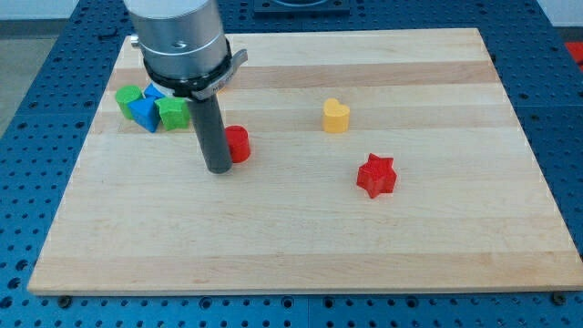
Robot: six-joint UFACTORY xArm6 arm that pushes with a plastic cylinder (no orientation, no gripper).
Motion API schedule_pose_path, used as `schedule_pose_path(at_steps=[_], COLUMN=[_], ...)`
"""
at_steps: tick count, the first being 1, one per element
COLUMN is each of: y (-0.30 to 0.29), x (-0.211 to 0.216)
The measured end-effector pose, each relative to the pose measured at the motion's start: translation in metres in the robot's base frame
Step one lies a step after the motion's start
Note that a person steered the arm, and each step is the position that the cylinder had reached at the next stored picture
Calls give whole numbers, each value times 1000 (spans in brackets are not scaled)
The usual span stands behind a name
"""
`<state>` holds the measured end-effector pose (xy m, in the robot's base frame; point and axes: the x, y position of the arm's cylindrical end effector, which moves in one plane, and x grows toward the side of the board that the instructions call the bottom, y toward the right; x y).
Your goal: Slide the red circle closer to the red star
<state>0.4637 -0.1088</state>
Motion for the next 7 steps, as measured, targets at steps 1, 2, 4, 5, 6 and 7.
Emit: schedule_pose_path(at_steps=[1,2,4,5,6,7], y=[-1,-3,-12,5,27,52], x=[-14,-33,-57,-66,-66,-55])
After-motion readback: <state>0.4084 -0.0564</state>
